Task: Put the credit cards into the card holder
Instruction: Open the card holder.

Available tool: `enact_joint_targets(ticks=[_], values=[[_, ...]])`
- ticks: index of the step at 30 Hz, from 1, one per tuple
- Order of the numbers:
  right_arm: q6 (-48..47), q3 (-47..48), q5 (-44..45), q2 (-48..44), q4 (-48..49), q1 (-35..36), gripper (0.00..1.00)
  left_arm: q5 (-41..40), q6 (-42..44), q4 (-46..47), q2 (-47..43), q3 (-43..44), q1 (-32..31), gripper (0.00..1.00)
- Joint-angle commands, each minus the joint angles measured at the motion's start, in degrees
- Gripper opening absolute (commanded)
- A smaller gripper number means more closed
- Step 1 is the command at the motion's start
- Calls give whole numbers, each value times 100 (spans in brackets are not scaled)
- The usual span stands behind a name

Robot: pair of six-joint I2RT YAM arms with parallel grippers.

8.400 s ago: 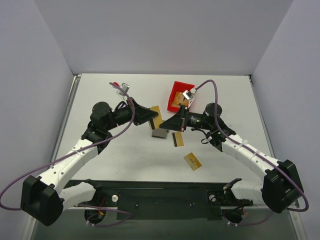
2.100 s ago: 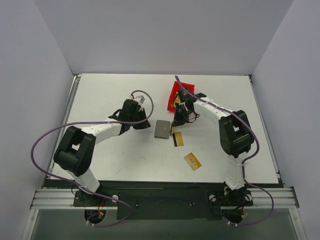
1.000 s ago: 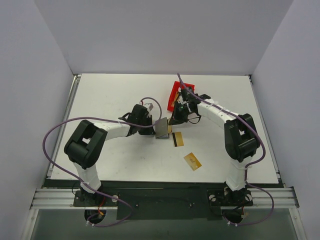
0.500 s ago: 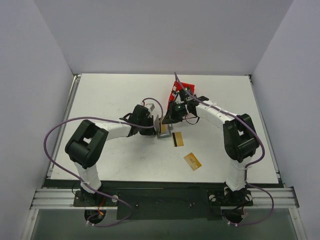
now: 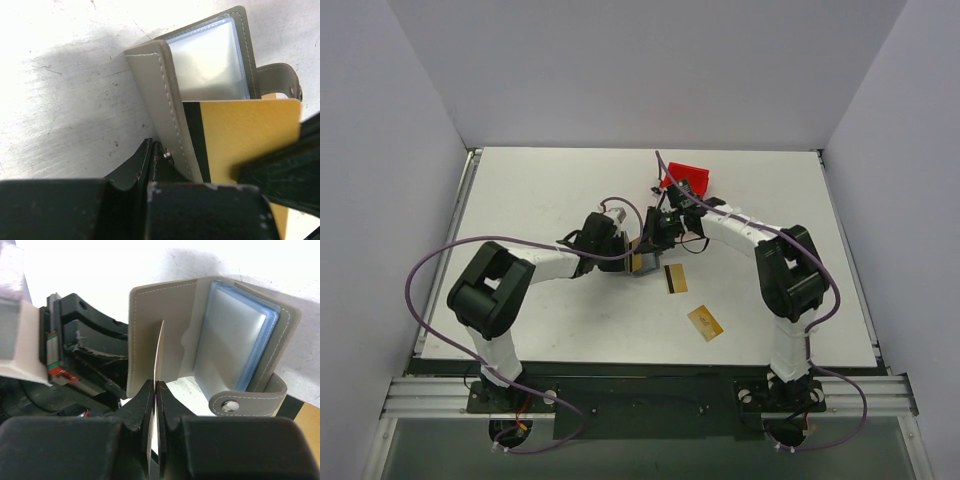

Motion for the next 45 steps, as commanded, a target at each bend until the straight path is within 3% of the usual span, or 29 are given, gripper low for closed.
enact_joint_targets(ticks=[1,14,19,26,32,35,39,42,45], values=[[33,82,-78,227,204,110,0,-310,-5,-133,-84,-332,-5,0],[77,196,159,745,477,118,0,-600,-330,-54,-172,-877,153,0],[68,301,353,912,337,145,0,-1153,-488,-317,-453,-948,214,0],[24,372,661,1071,143,189,0,-2049,-656,-1020,-1296,-974,267,0],[-28,424,863,1115,-32,197,0,-2367,-638,-1241,-2367,-764,259,0],[-63,451,968,1124,-112,198,0,-2113,-332,-1066,-2869,-579,259,0],[-90,451,995,1159,-147,189,0,-1077,82,-197,-3152,-438,206,0],[-64,451,995,1150,-147,189,0,-497,371,243,-3012,-281,-30,0],[-29,460,977,1168,-147,189,0,-451,504,184,-2512,-61,-233,0]])
